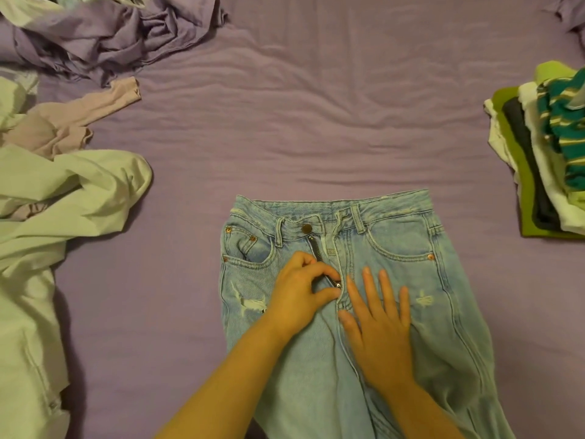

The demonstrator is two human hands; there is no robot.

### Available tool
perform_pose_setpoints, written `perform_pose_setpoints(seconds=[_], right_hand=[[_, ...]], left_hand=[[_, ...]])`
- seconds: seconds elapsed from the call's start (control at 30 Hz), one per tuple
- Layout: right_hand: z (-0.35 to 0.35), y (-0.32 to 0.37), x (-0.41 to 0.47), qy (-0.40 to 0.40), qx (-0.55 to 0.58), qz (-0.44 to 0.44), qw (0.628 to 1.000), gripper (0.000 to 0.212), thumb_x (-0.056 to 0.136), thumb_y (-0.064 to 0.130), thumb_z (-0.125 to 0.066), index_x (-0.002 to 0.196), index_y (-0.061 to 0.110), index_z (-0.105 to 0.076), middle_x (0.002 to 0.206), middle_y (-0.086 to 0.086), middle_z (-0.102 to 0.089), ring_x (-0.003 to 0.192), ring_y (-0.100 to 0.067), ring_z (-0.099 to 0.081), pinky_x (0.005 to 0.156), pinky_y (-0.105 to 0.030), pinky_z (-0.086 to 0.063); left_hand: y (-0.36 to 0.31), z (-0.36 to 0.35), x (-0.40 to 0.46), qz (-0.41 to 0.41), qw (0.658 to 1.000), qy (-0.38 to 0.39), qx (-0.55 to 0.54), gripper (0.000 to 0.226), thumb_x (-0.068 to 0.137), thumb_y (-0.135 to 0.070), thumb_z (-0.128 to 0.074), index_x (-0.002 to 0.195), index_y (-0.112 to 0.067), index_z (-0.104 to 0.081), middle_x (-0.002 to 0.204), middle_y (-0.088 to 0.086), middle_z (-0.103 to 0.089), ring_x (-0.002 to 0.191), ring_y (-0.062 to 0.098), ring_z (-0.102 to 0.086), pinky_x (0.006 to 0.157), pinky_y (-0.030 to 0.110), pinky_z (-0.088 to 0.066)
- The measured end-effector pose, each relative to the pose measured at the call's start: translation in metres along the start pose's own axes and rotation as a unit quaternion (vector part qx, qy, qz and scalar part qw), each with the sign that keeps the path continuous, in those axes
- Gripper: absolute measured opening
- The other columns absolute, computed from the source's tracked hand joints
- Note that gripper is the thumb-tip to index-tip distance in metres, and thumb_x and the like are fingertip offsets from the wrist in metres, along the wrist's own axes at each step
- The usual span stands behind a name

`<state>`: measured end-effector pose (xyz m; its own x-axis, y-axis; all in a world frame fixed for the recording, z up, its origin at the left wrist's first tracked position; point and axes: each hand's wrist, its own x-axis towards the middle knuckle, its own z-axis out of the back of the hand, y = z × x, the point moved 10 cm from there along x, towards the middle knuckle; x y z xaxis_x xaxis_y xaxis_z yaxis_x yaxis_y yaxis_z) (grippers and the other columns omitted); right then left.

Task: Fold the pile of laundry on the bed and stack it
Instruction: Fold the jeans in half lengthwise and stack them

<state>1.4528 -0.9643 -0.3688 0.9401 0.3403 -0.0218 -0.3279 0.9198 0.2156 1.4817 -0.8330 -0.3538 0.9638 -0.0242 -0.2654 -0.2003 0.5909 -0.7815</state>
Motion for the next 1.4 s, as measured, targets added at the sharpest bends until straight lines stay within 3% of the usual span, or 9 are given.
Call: perform_pose_setpoints(seconds=[0.1,0.27,0.43,0.57,0.77,1.03,1.23,1.4], right_hand=[[0.0004,-0.0036,0.0013,-0.011,0.016,-0.008,1.0,0.055,0.101,0.05,-0.013,0.144,0.023,-0.035,0.15,-0.008,-0.033,0.147,-0.021,-0.004,0.114,-0.052,-0.013],[0.0041,-0.002,0.0029,-0.018,0.022,-0.016,0.999,0.058,0.099,0.055,-0.017,0.141,0.02,-0.039,0.149,-0.007,-0.033,0.141,-0.026,-0.022,0.114,-0.05,-0.011],[0.0043,-0.0058,0.0038,-0.016,0.047,-0.042,0.998,0.065,0.097,0.057,-0.019,0.143,0.014,-0.035,0.149,-0.007,-0.035,0.141,-0.024,-0.021,0.115,-0.047,-0.007],[0.0032,-0.0052,0.0031,-0.019,0.052,-0.039,0.998,0.065,0.098,0.056,-0.019,0.143,0.012,-0.033,0.15,-0.007,-0.034,0.141,-0.025,-0.021,0.115,-0.048,-0.008],[-0.0003,-0.0052,0.005,-0.01,0.046,-0.039,0.998,0.065,0.097,0.056,-0.019,0.144,0.014,-0.034,0.151,-0.007,-0.033,0.141,-0.024,-0.02,0.115,-0.048,-0.009],[0.001,-0.0051,0.0038,-0.011,0.057,-0.035,0.998,0.064,0.098,0.056,-0.018,0.143,0.016,-0.035,0.15,-0.006,-0.033,0.142,-0.024,-0.019,0.114,-0.049,-0.009],[0.0006,-0.0047,0.004,-0.01,0.056,-0.033,0.998,0.062,0.098,0.056,-0.018,0.144,0.016,-0.033,0.151,-0.005,-0.031,0.142,-0.023,-0.018,0.114,-0.049,-0.009],[-0.0027,-0.0058,0.0029,-0.01,0.051,-0.029,0.998,0.063,0.097,0.055,-0.021,0.144,0.016,-0.036,0.152,-0.004,-0.03,0.143,-0.023,-0.018,0.115,-0.049,-0.008]], left_hand=[[0.0024,-0.0011,0.0032,0.015,0.999,-0.021,0.033,0.017,0.084,-0.026,-0.071,0.1,-0.023,-0.067,0.096,-0.005,-0.04,0.084,0.01,-0.043,0.078,0.02,-0.039],[0.0042,-0.003,0.0081,0.022,0.999,-0.012,0.041,0.017,0.084,-0.021,-0.07,0.1,-0.017,-0.069,0.095,-0.005,-0.038,0.086,0.011,-0.043,0.08,0.021,-0.039],[0.003,-0.0008,0.0035,0.006,1.0,-0.02,0.008,0.011,0.085,-0.017,-0.07,0.094,-0.022,-0.066,0.094,-0.008,-0.038,0.086,0.01,-0.043,0.082,0.021,-0.04],[0.0024,-0.0047,0.0034,-0.003,0.997,-0.02,0.069,0.036,0.086,-0.024,-0.068,0.121,-0.021,-0.063,0.103,-0.002,-0.041,0.095,0.014,-0.043,0.088,0.027,-0.04],[-0.0015,-0.0011,0.0036,-0.011,0.997,-0.045,0.054,0.017,0.084,-0.022,-0.069,0.101,-0.02,-0.072,0.098,-0.001,-0.043,0.09,0.014,-0.045,0.083,0.03,-0.042],[-0.0013,0.0006,0.0015,-0.021,0.998,-0.048,0.025,0.015,0.083,-0.016,-0.069,0.097,-0.021,-0.067,0.098,-0.004,-0.044,0.088,0.011,-0.046,0.083,0.028,-0.044],[-0.0011,-0.0024,0.0028,-0.048,0.997,-0.012,0.063,0.016,0.083,-0.021,-0.072,0.099,-0.017,-0.073,0.099,-0.003,-0.041,0.093,0.014,-0.044,0.082,0.026,-0.041],[-0.0025,-0.0087,0.0108,-0.077,0.985,0.058,0.142,0.026,0.085,-0.029,-0.069,0.11,-0.023,-0.068,0.098,-0.002,-0.035,0.087,0.014,-0.036,0.074,0.024,-0.03]])
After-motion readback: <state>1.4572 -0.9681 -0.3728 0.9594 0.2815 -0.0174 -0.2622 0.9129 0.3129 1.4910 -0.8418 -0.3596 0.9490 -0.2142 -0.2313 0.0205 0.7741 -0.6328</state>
